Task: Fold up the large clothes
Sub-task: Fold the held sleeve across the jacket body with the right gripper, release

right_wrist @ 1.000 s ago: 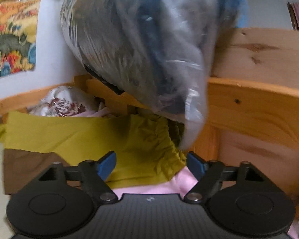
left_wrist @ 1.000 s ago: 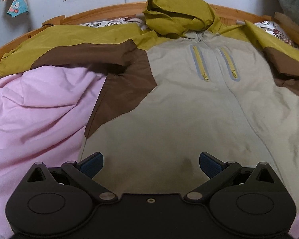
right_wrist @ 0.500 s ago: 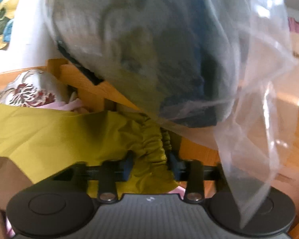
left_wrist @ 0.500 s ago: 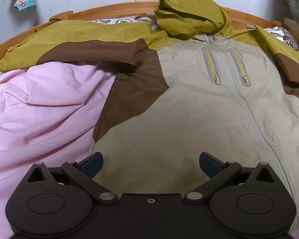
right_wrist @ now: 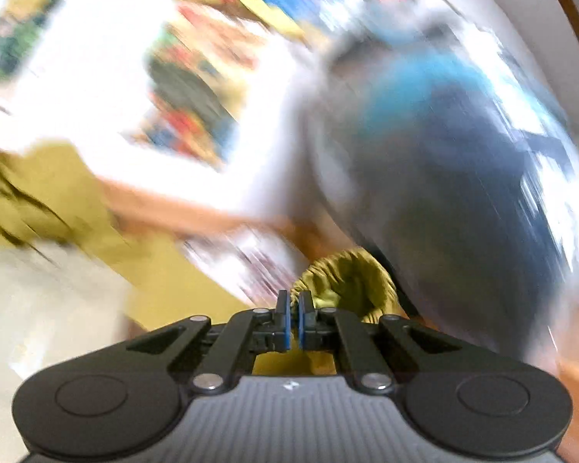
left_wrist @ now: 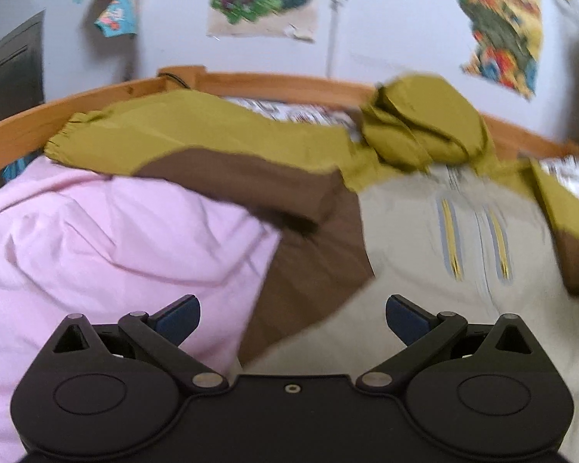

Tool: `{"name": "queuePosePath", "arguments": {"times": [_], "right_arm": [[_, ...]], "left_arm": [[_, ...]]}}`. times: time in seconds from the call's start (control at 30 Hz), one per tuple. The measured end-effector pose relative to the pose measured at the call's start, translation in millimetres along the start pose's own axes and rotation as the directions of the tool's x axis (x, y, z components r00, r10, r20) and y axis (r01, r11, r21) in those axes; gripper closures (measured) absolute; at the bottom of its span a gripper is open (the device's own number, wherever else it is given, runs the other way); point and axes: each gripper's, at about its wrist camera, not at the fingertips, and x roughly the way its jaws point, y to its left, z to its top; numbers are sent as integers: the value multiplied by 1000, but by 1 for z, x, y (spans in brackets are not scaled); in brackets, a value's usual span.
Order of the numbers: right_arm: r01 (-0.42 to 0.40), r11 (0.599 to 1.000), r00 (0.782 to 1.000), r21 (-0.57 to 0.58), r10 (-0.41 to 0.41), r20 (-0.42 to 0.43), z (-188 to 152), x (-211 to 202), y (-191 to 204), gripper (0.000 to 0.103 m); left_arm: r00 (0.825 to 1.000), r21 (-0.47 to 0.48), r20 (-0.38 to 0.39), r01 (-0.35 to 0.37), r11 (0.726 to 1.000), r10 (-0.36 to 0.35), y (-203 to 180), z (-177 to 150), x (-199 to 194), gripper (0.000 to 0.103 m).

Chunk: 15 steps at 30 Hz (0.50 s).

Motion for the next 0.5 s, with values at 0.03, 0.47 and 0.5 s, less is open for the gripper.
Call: {"name": "queuePosePath", "arguments": {"times": [0.03,0.47,0.5], "right_arm": [[-45,999,998,0,45,44,14,-4,12,99],[-716,696,697,-55,717,3,58,-4,201,51],[-740,671,672,-50,740,-5,51,-9,207,35]], "left_arm": [[1000,-20,18,-7,1000,8,7,6,0,1],[974,-212,184,-91,973,131,109,74,41,1],[973,-218,176,-107,970,147,116,79,51,1]]}}
